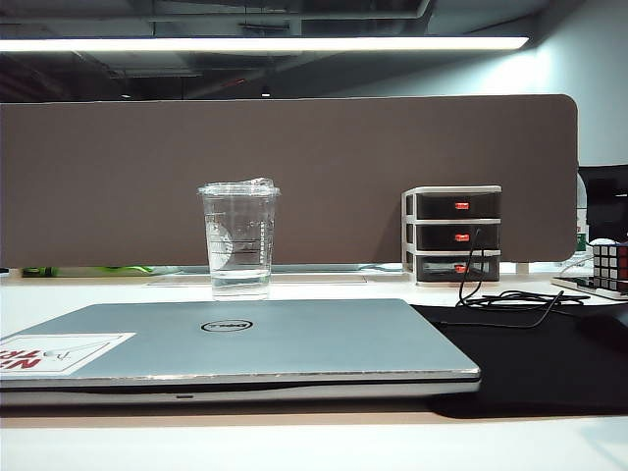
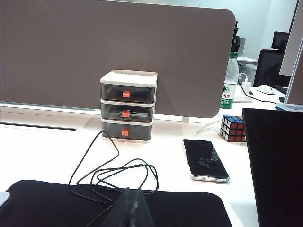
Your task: Pick up the coffee cup and place it on the left side of the laptop.
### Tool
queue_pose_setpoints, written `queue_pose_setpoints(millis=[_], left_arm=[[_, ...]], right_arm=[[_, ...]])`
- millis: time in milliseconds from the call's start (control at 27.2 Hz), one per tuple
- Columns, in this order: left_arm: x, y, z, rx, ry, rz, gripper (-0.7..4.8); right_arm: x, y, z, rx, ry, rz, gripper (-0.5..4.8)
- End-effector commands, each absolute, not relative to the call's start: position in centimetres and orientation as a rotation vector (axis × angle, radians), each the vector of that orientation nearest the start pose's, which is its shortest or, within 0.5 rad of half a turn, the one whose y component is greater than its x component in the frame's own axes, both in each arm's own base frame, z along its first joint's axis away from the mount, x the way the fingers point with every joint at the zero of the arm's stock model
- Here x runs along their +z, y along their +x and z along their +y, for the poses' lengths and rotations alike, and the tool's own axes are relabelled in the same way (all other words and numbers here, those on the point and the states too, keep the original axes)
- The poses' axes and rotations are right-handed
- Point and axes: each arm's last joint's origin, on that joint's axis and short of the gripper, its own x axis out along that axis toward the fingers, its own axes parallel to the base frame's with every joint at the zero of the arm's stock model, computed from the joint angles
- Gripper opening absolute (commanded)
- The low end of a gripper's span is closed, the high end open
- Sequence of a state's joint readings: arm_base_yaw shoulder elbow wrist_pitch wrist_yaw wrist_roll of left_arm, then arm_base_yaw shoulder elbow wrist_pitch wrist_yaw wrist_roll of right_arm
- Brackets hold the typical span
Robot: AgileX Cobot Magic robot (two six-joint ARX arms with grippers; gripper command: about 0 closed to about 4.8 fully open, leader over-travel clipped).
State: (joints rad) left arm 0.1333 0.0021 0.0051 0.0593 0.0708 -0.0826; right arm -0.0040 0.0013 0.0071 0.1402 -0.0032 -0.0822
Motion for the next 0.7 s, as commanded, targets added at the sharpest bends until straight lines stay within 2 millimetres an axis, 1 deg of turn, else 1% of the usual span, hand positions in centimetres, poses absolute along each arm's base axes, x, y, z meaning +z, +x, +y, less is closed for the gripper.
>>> queue_pose_setpoints(millis=[37,221,294,331,368,441,478,515,552,589,625,699], left_arm=[[17.2,9.6,1.1,0.055,-0.078,-0.075,-0.05],[17.2,9.6,1.1,0.054,-0.079,-0.074,-0.05],[17.2,9.7,0.9,0.001,-0.080,-0.072,-0.05],[17.2,9.6,0.6,-0.096,-0.077,-0.067,-0.05],[17.2,9.6,0.3,-0.196,-0.073,-0.062,-0.05],[17.2,9.5,0.0,-0.335,-0.070,-0.054,-0.05],[17.2,9.4,-0.3,-0.448,-0.100,-0.039,-0.05],[17.2,9.3,-0.4,-0.483,-0.115,-0.032,-0.05],[17.2,9.3,-0.5,-0.506,-0.138,-0.024,-0.05],[17.2,9.3,-0.5,-0.504,-0.147,-0.022,-0.05],[17.2,9.3,-0.5,-0.504,-0.154,-0.020,-0.05],[17.2,9.3,-0.5,-0.504,-0.154,-0.020,-0.05]], right_arm=[[17.9,9.6,0.0,-0.008,-0.078,-0.154,-0.01],[17.9,9.6,0.0,-0.008,-0.078,-0.154,-0.01],[17.8,9.7,0.0,-0.005,-0.064,-0.150,-0.01],[17.7,9.7,0.1,0.028,-0.005,-0.136,-0.01],[17.4,9.7,0.2,0.091,0.057,-0.107,-0.01],[17.1,9.7,0.6,0.212,0.122,-0.061,-0.01],[16.8,9.6,1.0,0.368,0.169,-0.008,-0.01],[16.6,9.5,1.2,0.441,0.174,0.012,-0.01],[16.5,9.3,1.6,0.599,0.174,0.044,-0.01],[16.4,9.2,1.7,0.656,0.173,0.051,-0.01],[16.4,9.0,2.0,0.749,0.171,0.060,-0.01],[16.5,8.9,2.0,0.794,0.169,0.063,-0.01]])
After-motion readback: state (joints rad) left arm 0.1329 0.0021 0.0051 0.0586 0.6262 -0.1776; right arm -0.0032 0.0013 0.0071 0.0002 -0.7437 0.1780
